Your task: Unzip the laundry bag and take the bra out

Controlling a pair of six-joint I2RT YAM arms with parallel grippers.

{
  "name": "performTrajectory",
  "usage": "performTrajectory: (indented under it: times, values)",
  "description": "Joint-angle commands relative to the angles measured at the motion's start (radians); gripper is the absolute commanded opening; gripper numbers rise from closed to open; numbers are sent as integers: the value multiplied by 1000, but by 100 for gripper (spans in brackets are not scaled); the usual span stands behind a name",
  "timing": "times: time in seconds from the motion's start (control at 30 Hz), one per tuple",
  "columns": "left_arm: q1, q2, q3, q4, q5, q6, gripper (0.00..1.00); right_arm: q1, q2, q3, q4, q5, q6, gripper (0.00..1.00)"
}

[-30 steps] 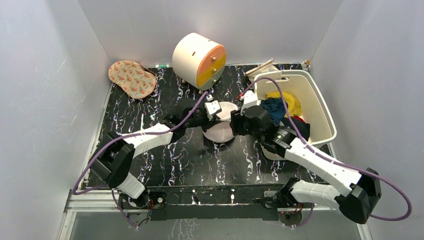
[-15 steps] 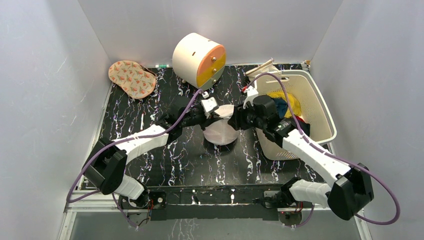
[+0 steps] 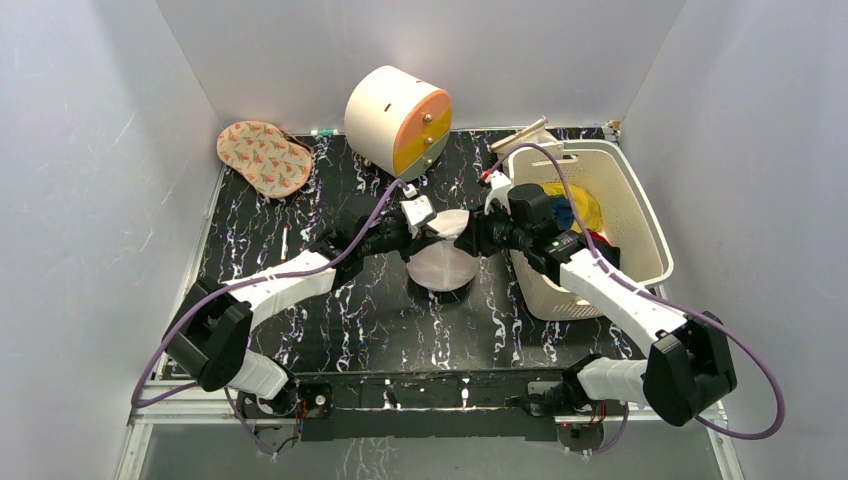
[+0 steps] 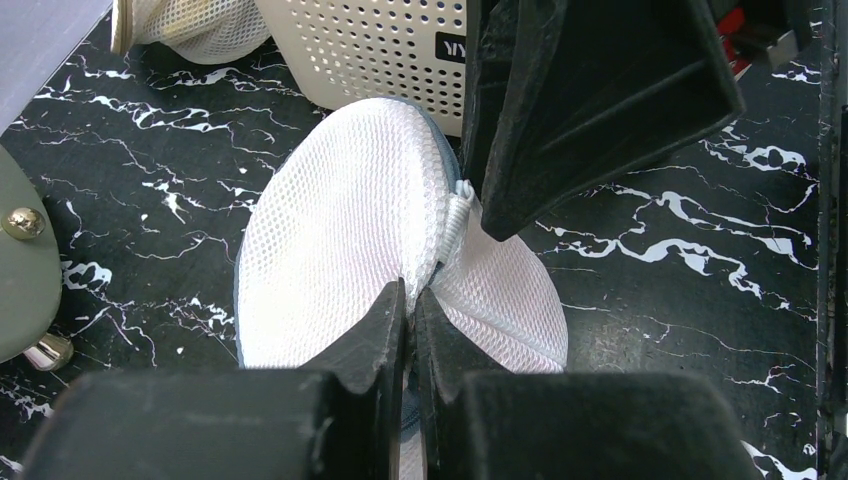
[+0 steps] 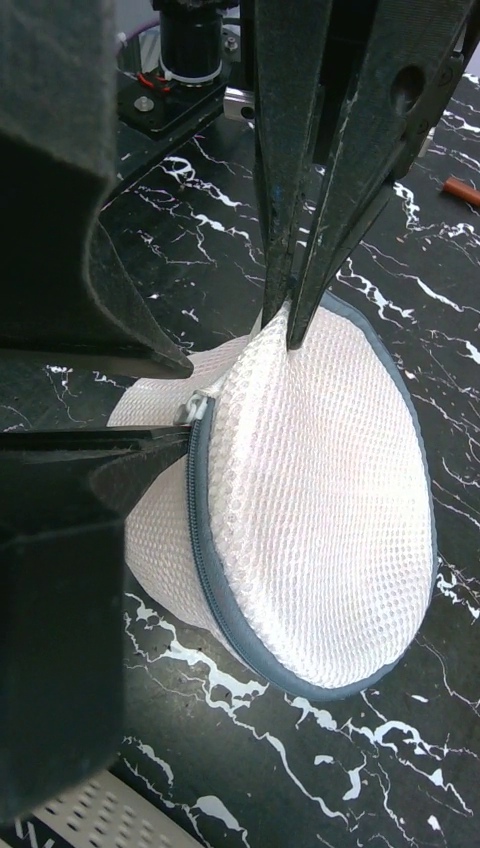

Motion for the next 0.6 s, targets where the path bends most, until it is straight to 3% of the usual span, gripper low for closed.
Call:
performTrajectory:
  times: [0.0, 0.33, 0.57]
  values:
    - [-4, -56, 1, 28, 43, -8, 0, -7, 5, 31, 94, -37, -1, 22]
    - [-4, -53, 2, 30, 52, -14, 0, -8, 4, 13, 133, 36, 42, 22]
    - [-3, -60, 2, 35, 61, -21, 0, -9, 1, -6, 181, 47, 75, 16]
